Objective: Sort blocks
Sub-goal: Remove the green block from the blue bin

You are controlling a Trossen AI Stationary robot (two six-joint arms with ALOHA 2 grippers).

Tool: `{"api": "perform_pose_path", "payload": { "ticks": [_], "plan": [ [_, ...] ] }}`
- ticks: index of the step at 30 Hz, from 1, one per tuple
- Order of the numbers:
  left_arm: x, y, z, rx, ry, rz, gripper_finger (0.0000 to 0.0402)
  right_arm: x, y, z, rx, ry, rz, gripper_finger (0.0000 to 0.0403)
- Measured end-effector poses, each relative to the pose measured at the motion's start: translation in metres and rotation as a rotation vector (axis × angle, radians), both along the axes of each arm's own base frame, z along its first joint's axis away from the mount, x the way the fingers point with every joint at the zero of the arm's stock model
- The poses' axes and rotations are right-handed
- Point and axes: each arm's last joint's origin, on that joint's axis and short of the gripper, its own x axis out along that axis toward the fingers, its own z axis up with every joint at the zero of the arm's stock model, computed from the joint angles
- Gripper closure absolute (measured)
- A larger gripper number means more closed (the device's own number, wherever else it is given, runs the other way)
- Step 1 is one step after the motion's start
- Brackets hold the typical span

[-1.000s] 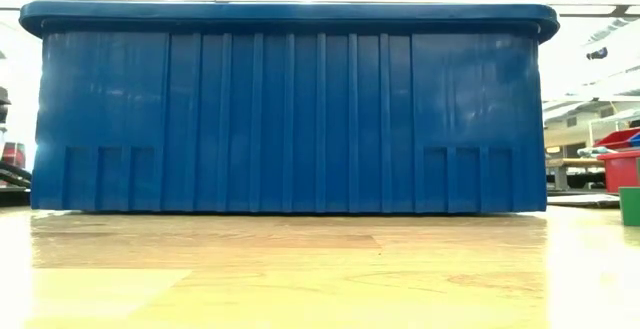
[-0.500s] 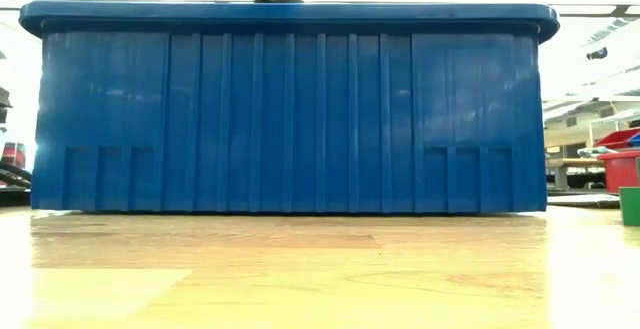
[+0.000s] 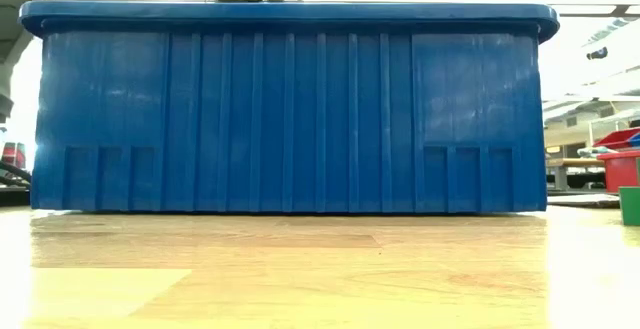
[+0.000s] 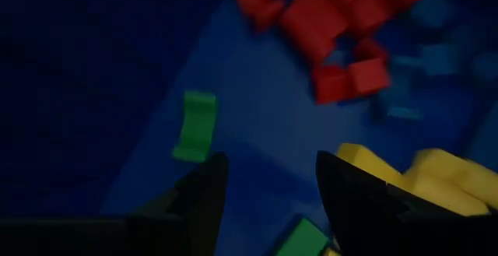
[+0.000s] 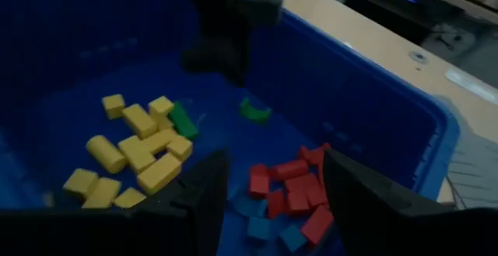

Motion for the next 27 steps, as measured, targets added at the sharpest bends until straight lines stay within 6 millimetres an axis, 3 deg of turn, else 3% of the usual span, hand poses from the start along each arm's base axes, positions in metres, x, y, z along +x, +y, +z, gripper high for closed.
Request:
{"api": "perform_pose_path", "payload": {
  "ticks": [5, 12, 27],
  "plan": [
    [0.006, 0.019, -0.040, -0.091, 0.070, 0.125, 0.0195, -0.003, -0.012, 0.004, 0.015, -0.024, -0.050, 0.0213],
    [0.004, 0.041, -0.073, -0.156, 0.109, 0.291, 0.0195, -0.002, -0.017, 0.004, 0.011, -0.014, -0.065, 0.0215],
    [0.012, 0.053, -0.086, -0.077, 0.008, 0.473, 0.0195, -0.002, -0.016, -0.007, 0.028, 0.011, -0.064, 0.0220]
  ]
}}
